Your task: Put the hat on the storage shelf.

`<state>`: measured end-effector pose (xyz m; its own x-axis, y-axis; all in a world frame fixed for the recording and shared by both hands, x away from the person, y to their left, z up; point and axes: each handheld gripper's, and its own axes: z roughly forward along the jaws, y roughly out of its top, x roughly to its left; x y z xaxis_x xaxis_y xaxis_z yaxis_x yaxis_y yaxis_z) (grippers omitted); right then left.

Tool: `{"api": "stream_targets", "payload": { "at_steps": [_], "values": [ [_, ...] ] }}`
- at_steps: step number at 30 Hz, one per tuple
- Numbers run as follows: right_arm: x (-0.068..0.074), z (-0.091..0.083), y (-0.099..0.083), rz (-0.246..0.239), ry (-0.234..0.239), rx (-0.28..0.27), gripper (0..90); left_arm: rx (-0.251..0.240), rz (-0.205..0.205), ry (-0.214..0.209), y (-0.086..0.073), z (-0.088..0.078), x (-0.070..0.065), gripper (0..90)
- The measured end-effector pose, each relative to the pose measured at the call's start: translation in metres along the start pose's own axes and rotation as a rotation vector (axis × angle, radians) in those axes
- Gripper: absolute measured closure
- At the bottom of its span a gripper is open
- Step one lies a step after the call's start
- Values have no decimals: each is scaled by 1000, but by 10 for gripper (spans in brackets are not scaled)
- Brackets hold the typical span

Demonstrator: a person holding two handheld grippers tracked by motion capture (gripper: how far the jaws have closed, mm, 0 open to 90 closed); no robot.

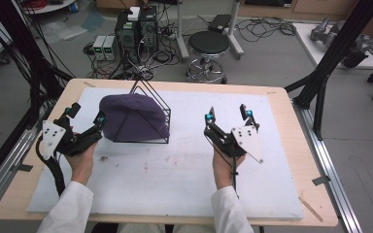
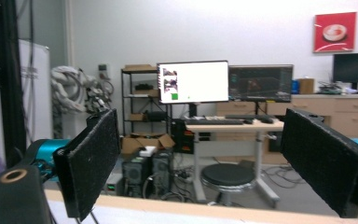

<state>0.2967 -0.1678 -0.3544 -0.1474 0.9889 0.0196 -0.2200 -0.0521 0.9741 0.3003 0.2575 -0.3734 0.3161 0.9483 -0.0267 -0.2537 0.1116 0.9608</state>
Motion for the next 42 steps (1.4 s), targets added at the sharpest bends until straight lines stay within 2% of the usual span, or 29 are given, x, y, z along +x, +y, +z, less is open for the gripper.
{"api": "stream_targets", "payload": {
  "at_steps": [6, 15, 20, 28, 32, 38, 42],
  "values": [
    [-26, -21, -18, -7, -36, 54, 115, 17, 11, 26, -6, -10, 3, 170],
    [-55, -40, -28, 6, -99, 94, 116, 38, 1, 55, -12, -29, 13, 169],
    [-61, -46, -26, -25, -119, 106, 115, 71, -1, 48, -17, -36, 14, 167],
    [-71, -61, -27, -67, -130, 123, 116, 86, 8, 51, -20, -46, 15, 167],
    [-80, -71, -33, -47, -153, 145, 116, 83, 12, 64, -19, -53, 17, 167],
    [-87, -81, -39, -58, -158, 159, 115, 109, 1, 94, -30, -67, 23, 168],
    [-89, -85, -41, -50, -159, 171, 116, 108, -29, 114, -32, -72, 30, 167]
  ]
}}
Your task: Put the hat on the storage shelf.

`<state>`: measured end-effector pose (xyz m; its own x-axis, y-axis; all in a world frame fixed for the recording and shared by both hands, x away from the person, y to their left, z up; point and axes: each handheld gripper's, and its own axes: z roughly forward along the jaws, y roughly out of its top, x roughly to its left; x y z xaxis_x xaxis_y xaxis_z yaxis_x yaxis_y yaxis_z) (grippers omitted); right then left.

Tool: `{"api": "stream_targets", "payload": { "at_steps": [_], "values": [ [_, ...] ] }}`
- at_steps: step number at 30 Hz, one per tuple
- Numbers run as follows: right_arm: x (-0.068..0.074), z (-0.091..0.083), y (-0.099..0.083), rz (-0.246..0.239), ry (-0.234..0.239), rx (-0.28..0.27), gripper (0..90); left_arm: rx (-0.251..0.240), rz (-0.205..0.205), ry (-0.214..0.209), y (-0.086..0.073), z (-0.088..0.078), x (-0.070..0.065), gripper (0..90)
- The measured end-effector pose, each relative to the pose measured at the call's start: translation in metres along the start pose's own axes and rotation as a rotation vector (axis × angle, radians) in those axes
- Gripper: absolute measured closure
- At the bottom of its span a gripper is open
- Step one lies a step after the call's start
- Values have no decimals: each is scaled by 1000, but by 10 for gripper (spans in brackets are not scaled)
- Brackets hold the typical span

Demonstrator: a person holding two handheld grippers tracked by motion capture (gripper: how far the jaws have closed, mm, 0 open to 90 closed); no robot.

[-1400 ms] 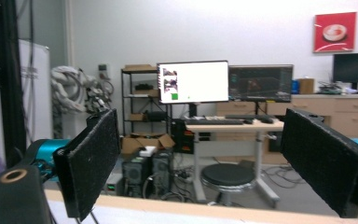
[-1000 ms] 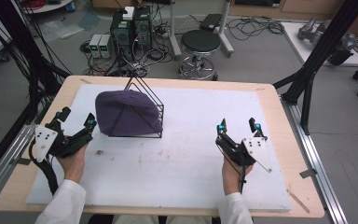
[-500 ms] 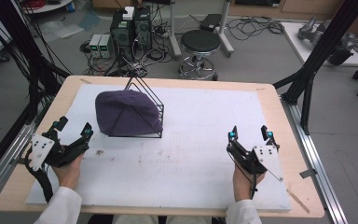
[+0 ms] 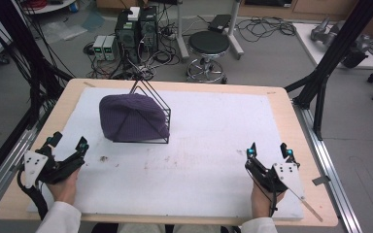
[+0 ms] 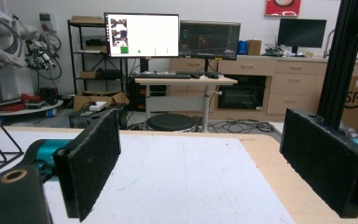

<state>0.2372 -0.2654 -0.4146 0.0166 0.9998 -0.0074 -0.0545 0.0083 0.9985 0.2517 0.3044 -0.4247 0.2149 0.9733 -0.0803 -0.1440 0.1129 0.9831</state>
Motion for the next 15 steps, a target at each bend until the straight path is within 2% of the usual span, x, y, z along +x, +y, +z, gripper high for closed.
{"api": "stream_targets", "payload": {
  "at_steps": [3, 8, 15],
  "values": [
    [-1, -2, -1, -6, 0, -1, 116, 2, 4, 8, 0, -4, 5, 167],
    [-6, -4, -5, -8, -10, 10, 116, 16, -27, 18, -4, -11, 11, 167],
    [-13, -9, -10, -2, -23, 25, 116, 39, -12, 8, -8, -16, 17, 168]
  ]
}}
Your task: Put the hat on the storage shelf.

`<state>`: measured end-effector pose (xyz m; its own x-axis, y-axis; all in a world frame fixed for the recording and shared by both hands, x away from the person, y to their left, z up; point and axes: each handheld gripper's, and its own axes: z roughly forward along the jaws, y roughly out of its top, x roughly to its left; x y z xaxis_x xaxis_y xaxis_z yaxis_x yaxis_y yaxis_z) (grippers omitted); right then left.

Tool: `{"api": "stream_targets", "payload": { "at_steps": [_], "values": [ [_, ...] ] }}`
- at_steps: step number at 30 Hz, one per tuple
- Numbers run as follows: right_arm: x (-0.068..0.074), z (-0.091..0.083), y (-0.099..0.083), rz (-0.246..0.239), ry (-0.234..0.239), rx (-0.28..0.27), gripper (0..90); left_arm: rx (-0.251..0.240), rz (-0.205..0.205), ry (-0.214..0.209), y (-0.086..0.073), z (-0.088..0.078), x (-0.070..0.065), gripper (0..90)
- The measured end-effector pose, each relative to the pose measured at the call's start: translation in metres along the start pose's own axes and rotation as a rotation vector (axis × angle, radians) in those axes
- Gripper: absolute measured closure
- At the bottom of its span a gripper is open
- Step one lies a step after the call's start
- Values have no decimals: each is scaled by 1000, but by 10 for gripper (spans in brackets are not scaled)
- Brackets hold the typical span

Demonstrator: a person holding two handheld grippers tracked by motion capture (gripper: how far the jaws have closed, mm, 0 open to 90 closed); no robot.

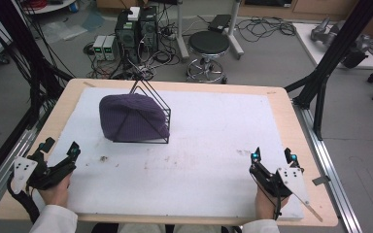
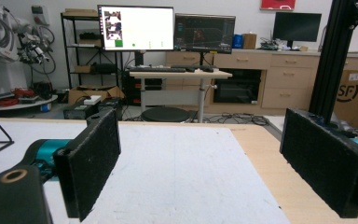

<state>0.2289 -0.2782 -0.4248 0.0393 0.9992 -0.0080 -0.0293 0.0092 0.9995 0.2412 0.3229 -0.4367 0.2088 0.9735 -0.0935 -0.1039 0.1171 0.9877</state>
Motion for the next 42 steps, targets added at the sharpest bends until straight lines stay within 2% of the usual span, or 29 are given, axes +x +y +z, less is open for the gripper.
{"api": "stream_targets", "payload": {
  "at_steps": [7, 16, 19, 24, 30, 34, 42],
  "values": [
    [-8, 0, -10, 2, -2, 44, 116, 31, 21, -1, -3, -2, 0, 167],
    [-17, -3, -17, 87, -26, 79, 116, 44, 19, 3, -5, -6, 2, 167],
    [-20, -4, -18, 103, -45, 71, 116, 38, 6, 0, -6, -6, 4, 166],
    [-21, -5, -17, 89, -44, 65, 116, 35, -12, -4, -5, -6, 6, 165],
    [-17, -2, -18, 77, -14, 74, 116, 36, -39, -5, -5, -6, 6, 166],
    [-16, -2, -17, 74, -20, 69, 116, 28, -72, -48, -4, -4, 4, 167],
    [-16, -2, -16, 68, -27, 58, 116, 27, -68, -62, -3, -4, 1, 169]
  ]
}}
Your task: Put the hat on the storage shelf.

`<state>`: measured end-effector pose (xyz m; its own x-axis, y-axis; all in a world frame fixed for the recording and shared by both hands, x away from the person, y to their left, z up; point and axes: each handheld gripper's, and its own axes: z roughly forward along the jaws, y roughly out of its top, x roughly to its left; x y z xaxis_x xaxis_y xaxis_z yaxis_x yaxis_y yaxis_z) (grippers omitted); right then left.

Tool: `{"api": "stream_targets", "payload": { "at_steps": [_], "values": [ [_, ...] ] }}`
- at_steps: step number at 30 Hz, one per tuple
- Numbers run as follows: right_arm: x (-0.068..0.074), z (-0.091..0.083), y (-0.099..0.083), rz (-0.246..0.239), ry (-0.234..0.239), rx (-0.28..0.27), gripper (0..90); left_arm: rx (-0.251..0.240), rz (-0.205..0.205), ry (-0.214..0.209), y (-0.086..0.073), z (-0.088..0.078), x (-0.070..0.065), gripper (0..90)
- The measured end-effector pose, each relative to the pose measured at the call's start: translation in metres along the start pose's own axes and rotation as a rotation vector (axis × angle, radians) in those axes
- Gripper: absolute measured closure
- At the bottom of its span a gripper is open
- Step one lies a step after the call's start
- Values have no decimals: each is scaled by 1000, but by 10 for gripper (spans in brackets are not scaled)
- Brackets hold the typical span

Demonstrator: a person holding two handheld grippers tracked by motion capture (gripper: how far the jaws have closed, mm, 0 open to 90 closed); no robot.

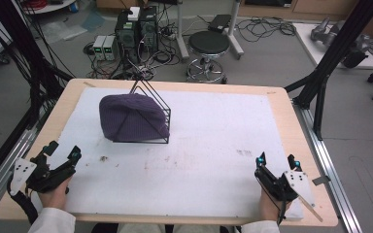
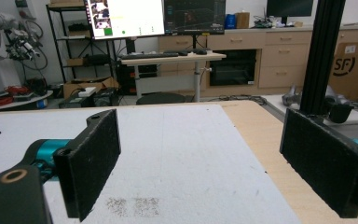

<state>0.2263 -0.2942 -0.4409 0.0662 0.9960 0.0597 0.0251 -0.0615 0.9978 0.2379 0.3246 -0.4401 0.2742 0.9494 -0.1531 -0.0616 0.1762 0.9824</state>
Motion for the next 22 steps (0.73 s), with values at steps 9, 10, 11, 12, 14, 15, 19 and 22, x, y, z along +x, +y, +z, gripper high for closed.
{"api": "stream_targets", "payload": {
  "at_steps": [9, 10, 11, 12, 14, 15, 19, 22],
  "values": [
    [-1, 0, -1, 12, -5, 9, 116, -2, -3, 15, 0, 0, 1, 171],
    [-1, 1, -1, 9, -5, 6, 116, -2, -3, 15, 0, 0, 1, 172],
    [-1, 1, -1, 8, -3, 6, 116, -3, -3, 15, 0, 0, 1, 172],
    [-1, 0, -1, 10, -4, 11, 116, -3, -4, 13, 0, 0, 1, 172],
    [-1, 0, -1, 14, -2, 14, 116, -2, -4, 13, 0, 0, 1, 172],
    [-1, 1, -1, 13, -2, 14, 116, -3, -4, 12, 0, 0, 1, 172],
    [1, 0, -1, 33, 13, 21, 116, -5, -1, 13, 0, 0, 1, 178],
    [4, 0, -1, 19, 21, 22, 116, -4, -3, 8, 0, 1, 0, 178]
  ]
}}
